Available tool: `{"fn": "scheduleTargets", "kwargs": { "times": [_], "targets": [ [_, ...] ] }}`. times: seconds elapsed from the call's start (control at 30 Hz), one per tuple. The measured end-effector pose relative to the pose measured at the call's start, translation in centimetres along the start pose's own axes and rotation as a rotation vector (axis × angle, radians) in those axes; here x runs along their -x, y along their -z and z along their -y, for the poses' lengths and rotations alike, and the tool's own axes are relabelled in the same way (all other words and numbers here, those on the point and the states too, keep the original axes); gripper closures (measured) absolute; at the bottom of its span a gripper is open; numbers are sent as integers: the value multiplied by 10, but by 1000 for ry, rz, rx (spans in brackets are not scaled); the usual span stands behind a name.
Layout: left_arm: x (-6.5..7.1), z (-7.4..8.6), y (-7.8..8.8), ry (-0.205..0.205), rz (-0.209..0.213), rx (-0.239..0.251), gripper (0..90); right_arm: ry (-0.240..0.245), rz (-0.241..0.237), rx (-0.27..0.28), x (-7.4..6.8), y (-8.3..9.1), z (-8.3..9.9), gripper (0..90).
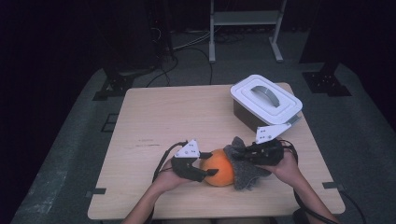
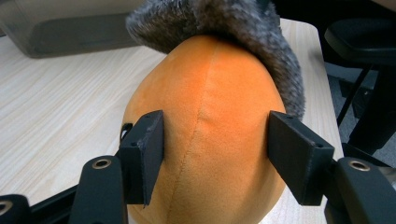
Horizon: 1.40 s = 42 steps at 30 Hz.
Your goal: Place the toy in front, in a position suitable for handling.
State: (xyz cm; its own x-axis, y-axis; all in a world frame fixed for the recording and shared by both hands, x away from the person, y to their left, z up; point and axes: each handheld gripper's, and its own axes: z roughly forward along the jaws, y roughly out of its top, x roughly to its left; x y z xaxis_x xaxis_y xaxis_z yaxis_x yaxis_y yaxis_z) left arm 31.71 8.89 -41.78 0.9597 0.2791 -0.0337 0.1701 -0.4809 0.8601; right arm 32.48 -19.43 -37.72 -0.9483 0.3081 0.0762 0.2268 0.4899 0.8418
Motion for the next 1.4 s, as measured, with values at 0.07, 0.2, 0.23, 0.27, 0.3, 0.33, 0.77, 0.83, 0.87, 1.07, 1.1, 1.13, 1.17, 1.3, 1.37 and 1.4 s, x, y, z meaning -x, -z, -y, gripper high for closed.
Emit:
{"fn": "scheduleTargets", "kwargs": {
  "times": [0.07, 0.2, 0.23, 0.27, 0.3, 0.33, 0.77, 0.83, 0.87, 1.07, 1.1, 1.13, 1.17, 1.3, 1.37, 1.4],
  "targets": [
    [0, 1, 1, -3, -1, -2, 364, 15, 4, -30, -3, -7, -2, 809],
    [-2, 1, 3, -2, -7, 20, 273, -22, -23, -20, 4, -11, 9, 809],
    [-4, 1, 3, 0, -22, 14, 230, -28, -26, -16, 5, -10, 11, 809],
    [-6, 2, 2, 13, -19, 14, 194, -35, -24, -14, 6, -9, 13, 809],
    [-8, 3, 2, 20, -8, 17, 182, -35, -27, -11, 6, -8, 15, 809],
    [-9, 4, 0, 29, -5, 14, 169, -38, -31, -8, 7, -7, 16, 809],
    [-7, 5, -2, 18, -3, 6, 470, -78, -31, 28, 15, -3, 26, 807],
    [-6, 3, 2, 16, -9, 12, 482, -85, -29, 38, 17, -1, 27, 807],
    [-6, 2, 4, 8, -12, 9, 484, -90, -25, 39, 17, 0, 28, 806],
    [-6, 1, 22, 24, -36, 4, 487, -128, 0, 5, 23, -1, 36, 807],
    [-6, 1, 25, 30, -38, 7, 487, -126, 3, 1, 22, -2, 34, 807],
    [-7, 1, 28, 35, -40, 8, 487, -118, 3, 3, 20, -2, 31, 807],
    [-8, 2, 30, 39, -43, 6, 487, -107, -2, 10, 18, -2, 27, 808],
    [-10, 3, 33, 53, -48, 5, 486, -56, -39, 48, 4, -7, 6, 807],
    [-10, 3, 33, 50, -48, 6, 480, -35, -51, 36, -1, -16, 0, 806],
    [-10, 3, 32, 45, -49, 0, 471, -29, -50, 16, -2, -21, -2, 806]
  ]
}}
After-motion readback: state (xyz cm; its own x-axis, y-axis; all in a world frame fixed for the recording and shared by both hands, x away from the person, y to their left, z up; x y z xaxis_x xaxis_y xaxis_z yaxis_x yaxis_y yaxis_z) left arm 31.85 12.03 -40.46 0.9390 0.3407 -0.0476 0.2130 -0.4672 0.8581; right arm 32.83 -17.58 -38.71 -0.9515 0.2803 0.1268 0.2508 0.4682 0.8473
